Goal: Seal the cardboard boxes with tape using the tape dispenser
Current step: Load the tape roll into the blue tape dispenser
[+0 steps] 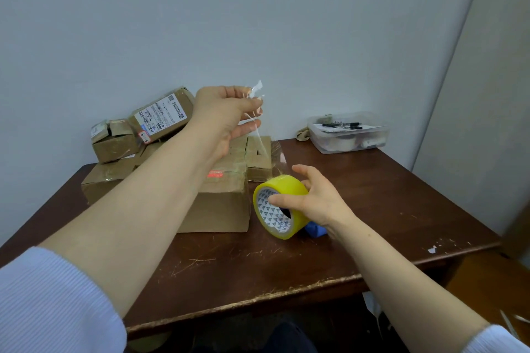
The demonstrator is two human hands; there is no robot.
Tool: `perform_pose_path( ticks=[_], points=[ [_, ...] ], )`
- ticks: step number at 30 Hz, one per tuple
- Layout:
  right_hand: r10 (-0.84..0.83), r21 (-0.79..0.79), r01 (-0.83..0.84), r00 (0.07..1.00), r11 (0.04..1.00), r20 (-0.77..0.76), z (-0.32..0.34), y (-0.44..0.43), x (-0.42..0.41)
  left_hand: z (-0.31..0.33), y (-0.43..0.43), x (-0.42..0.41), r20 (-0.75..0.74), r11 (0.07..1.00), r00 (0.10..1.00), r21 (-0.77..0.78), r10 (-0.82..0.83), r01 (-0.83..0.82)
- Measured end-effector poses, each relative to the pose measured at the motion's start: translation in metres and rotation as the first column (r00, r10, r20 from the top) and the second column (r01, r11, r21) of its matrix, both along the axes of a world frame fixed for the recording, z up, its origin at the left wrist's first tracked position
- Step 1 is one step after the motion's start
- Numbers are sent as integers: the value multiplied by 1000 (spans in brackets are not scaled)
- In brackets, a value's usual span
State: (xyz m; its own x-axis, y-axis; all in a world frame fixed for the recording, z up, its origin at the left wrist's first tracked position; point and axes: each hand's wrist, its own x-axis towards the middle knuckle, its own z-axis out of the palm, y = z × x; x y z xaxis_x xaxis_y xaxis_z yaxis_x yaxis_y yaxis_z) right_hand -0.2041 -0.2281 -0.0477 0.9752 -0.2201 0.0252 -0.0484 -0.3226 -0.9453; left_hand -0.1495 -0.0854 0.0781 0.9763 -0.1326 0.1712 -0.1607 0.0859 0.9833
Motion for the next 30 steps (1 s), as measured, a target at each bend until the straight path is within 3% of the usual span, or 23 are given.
perform_pose_path(
  ticks=[2, 4, 6, 8, 10, 16, 18, 20, 24, 26, 28, 30],
  points=[
    [-23, 51, 23, 1000, 998, 10, -3, -5, 0, -1, -4, -2, 5, 1000, 1000, 11, -11, 11],
    [-201, 164, 181, 973, 970, 113, -5, -14, 2, -2, -8, -4, 6, 1000, 1000, 17, -22, 22],
    [-309, -11, 315, 938, 949, 156, -14, -29, 7, -2, -11, -6, 13, 999, 999, 45, -31, 31],
    [-262, -329, 247, 965, 911, -3, -25, -39, 11, -2, -12, -6, 17, 997, 999, 69, -37, 36],
    [-224, -474, 114, 957, 873, -183, -36, -41, 12, -2, -12, -5, 12, 997, 999, 75, -36, 35],
    [-84, -410, -28, 963, 912, -254, -44, -35, 9, -3, -12, -1, 15, 995, 1000, 97, -18, 16],
    [-98, -267, 38, 971, 963, -218, -45, -38, 11, -3, -12, -2, 9, 995, 1000, 94, -18, 17],
    [-121, -21, 119, 972, 993, -201, -45, -44, 9, -3, -11, -3, 1, 996, 1000, 93, -20, 20],
    [-195, 269, 231, 969, 935, -154, -50, -53, 4, -3, -9, -3, -11, 995, 999, 90, -39, 39],
    [-233, 481, 290, 957, 827, -175, -52, -57, 3, -3, -10, -3, -17, 996, 999, 83, -39, 40],
    [-213, 705, 297, 955, 644, -208, -54, -63, 0, -3, -11, -3, -21, 996, 999, 77, -33, 35],
    [-178, 814, 283, 959, 507, -223, -56, -68, -3, -3, -11, -3, -22, 997, 999, 67, -40, 42]
  ],
)
